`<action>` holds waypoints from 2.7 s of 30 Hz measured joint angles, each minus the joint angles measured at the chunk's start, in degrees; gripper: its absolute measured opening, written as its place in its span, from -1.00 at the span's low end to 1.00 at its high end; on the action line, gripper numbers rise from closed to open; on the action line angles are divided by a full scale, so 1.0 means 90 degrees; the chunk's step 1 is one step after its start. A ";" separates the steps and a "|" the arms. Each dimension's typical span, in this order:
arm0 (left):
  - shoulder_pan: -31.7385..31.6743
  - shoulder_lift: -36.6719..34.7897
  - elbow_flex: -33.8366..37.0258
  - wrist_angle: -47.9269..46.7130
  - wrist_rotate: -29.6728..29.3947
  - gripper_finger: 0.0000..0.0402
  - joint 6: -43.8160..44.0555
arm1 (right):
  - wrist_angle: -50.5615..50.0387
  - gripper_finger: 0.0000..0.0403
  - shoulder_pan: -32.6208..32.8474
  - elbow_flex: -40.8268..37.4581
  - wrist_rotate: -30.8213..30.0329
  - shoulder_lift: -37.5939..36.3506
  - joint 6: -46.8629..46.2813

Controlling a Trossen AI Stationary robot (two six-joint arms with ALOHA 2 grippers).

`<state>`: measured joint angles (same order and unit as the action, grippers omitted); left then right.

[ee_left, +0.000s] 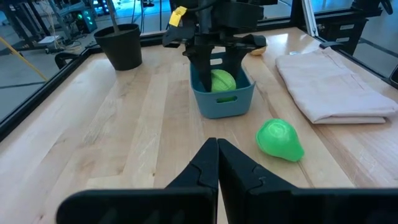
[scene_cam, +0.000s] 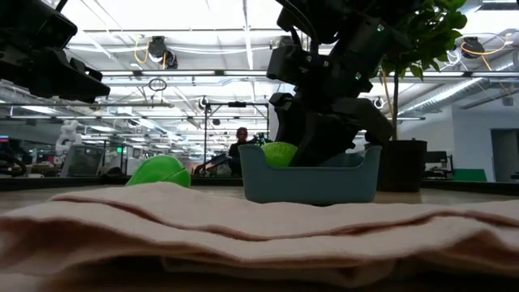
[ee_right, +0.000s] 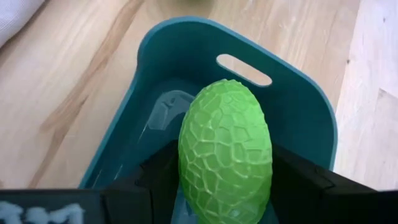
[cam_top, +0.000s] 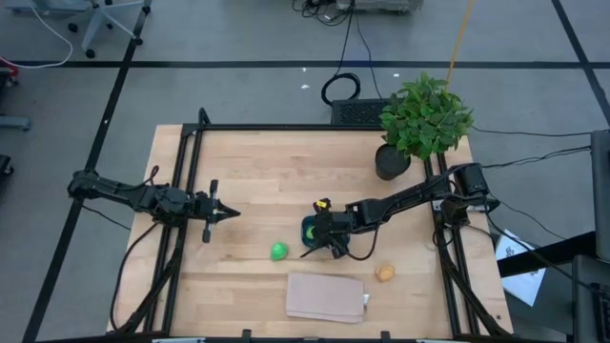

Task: Pick and placing Produce into tupperware
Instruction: Put the green cabbage into the blue bin

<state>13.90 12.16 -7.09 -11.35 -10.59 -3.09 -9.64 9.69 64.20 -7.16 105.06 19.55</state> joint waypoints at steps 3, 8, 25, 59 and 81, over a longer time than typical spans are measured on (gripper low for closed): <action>0.0000 0.0000 0.0000 0.0000 0.0000 -0.98 0.0011 | 0.0049 -0.04 -0.0018 0.0000 0.0006 0.0000 0.0013; 0.0001 0.0000 0.0000 0.0000 0.0000 -0.98 0.0017 | 0.0035 -0.01 -0.0086 -0.0002 0.0187 0.0000 -0.0072; 0.0001 0.0000 -0.0002 0.0000 0.0000 -0.98 0.0044 | -0.0040 0.04 -0.0182 -0.0002 0.0330 0.0000 -0.0123; -0.0001 0.0000 -0.0010 0.0001 -0.0002 -0.98 0.0044 | -0.0057 0.17 -0.0206 -0.0002 0.0653 0.0000 -0.0430; -0.0001 -0.0001 -0.0010 0.0028 -0.0002 -0.98 0.0044 | -0.0589 0.41 -0.0212 0.0501 0.0590 -0.0046 -0.0478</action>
<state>13.90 12.16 -7.18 -11.11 -10.61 -2.70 -14.94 7.79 68.72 -1.85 104.64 15.25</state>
